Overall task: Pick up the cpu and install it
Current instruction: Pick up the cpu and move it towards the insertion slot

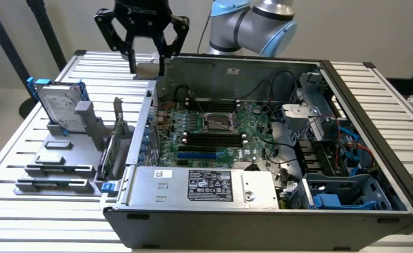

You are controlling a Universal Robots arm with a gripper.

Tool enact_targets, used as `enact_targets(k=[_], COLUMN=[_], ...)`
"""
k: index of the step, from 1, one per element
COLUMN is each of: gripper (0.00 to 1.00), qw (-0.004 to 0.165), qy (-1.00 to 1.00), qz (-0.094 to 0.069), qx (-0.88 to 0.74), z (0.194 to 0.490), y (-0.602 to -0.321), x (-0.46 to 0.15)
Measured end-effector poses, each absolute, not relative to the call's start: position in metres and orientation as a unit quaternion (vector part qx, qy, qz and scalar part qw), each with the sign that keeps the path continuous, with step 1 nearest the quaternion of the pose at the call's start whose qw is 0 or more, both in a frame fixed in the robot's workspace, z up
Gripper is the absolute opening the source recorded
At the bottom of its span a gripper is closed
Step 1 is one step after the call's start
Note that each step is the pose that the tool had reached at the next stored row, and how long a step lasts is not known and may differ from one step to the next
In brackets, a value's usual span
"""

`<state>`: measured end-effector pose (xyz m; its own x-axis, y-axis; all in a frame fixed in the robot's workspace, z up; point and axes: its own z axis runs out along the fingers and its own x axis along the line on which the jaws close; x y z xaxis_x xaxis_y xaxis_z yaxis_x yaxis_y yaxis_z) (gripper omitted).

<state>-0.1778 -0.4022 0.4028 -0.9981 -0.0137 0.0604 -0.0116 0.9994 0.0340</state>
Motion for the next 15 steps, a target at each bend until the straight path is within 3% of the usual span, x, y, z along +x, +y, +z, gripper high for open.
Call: enact_targets(k=[15], gripper=[0.55], qw=[0.03], qy=[-0.999], qz=[-0.017], qx=[0.006], z=[0.387], y=[-0.361], x=[-0.12])
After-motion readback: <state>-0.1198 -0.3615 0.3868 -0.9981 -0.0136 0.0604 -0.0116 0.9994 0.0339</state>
